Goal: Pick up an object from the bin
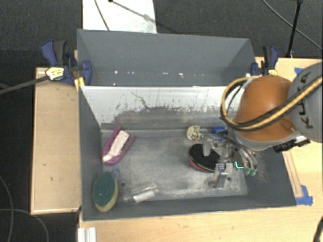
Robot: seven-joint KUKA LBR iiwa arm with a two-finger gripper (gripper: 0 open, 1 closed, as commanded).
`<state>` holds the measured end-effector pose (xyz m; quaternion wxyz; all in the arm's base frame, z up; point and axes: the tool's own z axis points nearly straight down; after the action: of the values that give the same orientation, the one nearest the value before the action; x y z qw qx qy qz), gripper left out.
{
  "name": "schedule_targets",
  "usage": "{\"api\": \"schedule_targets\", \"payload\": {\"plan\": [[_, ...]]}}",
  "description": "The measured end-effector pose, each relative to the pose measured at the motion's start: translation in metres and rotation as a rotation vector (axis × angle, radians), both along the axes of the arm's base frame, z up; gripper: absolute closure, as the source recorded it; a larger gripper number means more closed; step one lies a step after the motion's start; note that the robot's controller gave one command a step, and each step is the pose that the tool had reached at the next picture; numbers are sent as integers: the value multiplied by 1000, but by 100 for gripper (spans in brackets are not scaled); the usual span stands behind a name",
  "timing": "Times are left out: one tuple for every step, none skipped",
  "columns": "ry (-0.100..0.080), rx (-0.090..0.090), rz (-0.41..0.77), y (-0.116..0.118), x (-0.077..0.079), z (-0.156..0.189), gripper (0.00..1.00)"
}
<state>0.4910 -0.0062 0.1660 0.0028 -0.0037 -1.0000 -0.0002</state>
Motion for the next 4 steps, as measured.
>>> {"api": "schedule_targets", "payload": {"plan": [[0, 2, -87, -35, 80, -96, 0], [-3, 3, -85, -35, 82, -93, 0], [-7, 4, -84, -34, 83, -90, 0], [-10, 4, -83, -34, 84, -88, 0]]}}
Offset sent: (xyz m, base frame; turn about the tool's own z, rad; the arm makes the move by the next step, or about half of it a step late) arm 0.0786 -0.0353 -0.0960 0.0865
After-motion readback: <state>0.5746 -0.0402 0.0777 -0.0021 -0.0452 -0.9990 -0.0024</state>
